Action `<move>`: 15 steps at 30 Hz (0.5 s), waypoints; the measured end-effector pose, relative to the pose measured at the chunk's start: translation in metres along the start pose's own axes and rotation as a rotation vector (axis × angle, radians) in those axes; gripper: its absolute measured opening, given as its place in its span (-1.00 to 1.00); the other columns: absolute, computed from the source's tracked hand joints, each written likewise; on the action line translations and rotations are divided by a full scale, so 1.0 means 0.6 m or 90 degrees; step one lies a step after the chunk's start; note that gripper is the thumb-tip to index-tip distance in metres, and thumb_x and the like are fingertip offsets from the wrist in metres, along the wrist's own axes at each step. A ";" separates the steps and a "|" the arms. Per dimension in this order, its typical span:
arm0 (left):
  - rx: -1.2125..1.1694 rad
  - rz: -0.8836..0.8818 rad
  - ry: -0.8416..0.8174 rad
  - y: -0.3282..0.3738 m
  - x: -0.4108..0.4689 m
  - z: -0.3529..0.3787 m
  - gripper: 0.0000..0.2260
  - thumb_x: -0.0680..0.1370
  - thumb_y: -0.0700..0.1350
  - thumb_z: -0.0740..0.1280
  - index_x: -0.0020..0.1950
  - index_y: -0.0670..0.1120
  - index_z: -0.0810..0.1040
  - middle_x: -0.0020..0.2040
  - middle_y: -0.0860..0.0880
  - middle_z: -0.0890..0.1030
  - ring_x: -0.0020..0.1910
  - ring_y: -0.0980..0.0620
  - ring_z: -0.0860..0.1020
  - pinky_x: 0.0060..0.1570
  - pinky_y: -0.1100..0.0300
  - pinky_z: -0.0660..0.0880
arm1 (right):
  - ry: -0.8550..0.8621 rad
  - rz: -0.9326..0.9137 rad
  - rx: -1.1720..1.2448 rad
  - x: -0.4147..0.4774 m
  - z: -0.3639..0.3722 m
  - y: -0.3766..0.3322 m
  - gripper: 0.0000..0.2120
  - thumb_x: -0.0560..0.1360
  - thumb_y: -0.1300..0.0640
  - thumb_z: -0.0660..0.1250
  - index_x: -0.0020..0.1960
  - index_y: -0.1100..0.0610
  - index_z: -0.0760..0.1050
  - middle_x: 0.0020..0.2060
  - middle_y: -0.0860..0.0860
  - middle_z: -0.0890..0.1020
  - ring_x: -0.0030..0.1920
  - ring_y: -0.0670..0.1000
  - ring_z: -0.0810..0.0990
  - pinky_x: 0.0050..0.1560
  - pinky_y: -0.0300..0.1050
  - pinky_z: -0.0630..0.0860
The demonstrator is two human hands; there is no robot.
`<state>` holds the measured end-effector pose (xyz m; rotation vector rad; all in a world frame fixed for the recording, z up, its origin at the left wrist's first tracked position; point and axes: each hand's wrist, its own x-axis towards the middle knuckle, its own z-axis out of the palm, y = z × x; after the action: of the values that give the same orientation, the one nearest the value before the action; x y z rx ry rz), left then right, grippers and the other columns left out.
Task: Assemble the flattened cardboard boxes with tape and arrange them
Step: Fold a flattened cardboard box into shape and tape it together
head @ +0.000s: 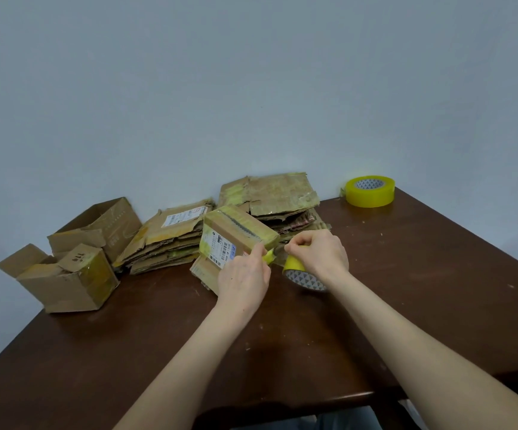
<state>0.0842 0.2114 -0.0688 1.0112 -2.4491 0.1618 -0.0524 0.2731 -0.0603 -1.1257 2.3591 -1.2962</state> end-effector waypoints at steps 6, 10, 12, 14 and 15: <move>-0.013 -0.080 -0.045 -0.039 -0.007 0.001 -0.81 0.62 -0.12 0.16 0.21 -0.08 0.41 -0.15 -0.08 0.58 -0.18 -0.10 0.56 -0.22 0.04 0.54 | 0.007 0.002 0.073 0.002 -0.023 0.002 -0.89 0.43 -0.06 0.42 -0.26 -0.10 0.60 -0.18 -0.10 0.62 -0.07 -0.02 0.56 -0.14 -0.16 0.43; -0.127 -0.052 -0.029 -0.032 -0.022 0.003 -0.82 0.63 -0.05 0.18 0.21 -0.02 0.44 -0.17 0.00 0.58 -0.21 0.00 0.55 -0.23 0.09 0.50 | 0.052 0.026 0.134 0.018 -0.041 0.022 -0.89 0.45 -0.05 0.40 -0.23 -0.07 0.60 -0.13 -0.07 0.62 -0.03 0.01 0.55 -0.08 -0.10 0.48; -0.157 -0.045 -0.052 -0.009 -0.024 0.017 -0.84 0.64 -0.03 0.16 0.19 0.00 0.42 -0.17 0.01 0.58 -0.22 -0.01 0.57 -0.23 0.07 0.52 | 0.060 0.040 0.186 0.024 -0.044 0.031 -0.90 0.46 -0.01 0.38 -0.22 -0.06 0.59 -0.13 -0.08 0.63 0.00 0.01 0.56 -0.09 -0.09 0.48; -0.152 -0.038 -0.110 0.014 -0.026 0.039 -0.84 0.64 -0.01 0.14 0.19 0.00 0.38 -0.13 0.02 0.56 -0.15 -0.04 0.58 -0.21 0.06 0.52 | 0.074 0.035 0.186 0.029 -0.052 0.038 -0.90 0.48 0.00 0.35 -0.20 -0.06 0.59 -0.11 -0.07 0.64 0.02 0.02 0.56 -0.10 -0.10 0.45; -0.132 -0.021 -0.136 0.022 -0.026 0.052 -0.83 0.64 0.00 0.13 0.20 0.00 0.39 -0.06 0.01 0.55 -0.07 -0.04 0.57 -0.15 0.05 0.52 | 0.085 0.029 0.183 0.030 -0.057 0.042 -0.90 0.48 0.00 0.34 -0.19 -0.06 0.59 -0.11 -0.06 0.64 0.02 0.03 0.56 -0.10 -0.10 0.44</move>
<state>0.0723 0.2221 -0.1024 1.0215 -2.5711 -0.2182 -0.0956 0.2897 -0.0574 -0.9192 2.1776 -1.6755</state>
